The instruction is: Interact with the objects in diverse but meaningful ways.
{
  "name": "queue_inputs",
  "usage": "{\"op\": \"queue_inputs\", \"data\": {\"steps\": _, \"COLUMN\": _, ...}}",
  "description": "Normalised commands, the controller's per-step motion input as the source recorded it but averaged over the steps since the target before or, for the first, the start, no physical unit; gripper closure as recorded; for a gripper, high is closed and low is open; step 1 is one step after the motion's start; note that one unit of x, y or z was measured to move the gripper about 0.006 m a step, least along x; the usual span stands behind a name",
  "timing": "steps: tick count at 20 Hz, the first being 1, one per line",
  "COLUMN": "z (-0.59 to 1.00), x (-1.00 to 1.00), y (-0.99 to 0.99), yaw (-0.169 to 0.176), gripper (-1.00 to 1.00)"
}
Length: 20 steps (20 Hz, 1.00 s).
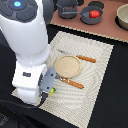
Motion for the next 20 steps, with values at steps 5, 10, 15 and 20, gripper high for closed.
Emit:
{"op": "queue_inputs", "data": {"steps": 5, "z": -0.21, "x": 0.2, "y": -0.18, "yaw": 0.0, "gripper": -1.0}}
{"op": "queue_inputs", "data": {"steps": 10, "z": 0.01, "x": 0.25, "y": -0.16, "yaw": 0.0, "gripper": 1.0}}
{"op": "queue_inputs", "data": {"steps": 15, "z": 0.07, "x": 0.21, "y": -0.19, "yaw": 0.0, "gripper": 1.0}}
{"op": "queue_inputs", "data": {"steps": 20, "z": 0.05, "x": 0.2, "y": -0.21, "yaw": 0.0, "gripper": 1.0}}
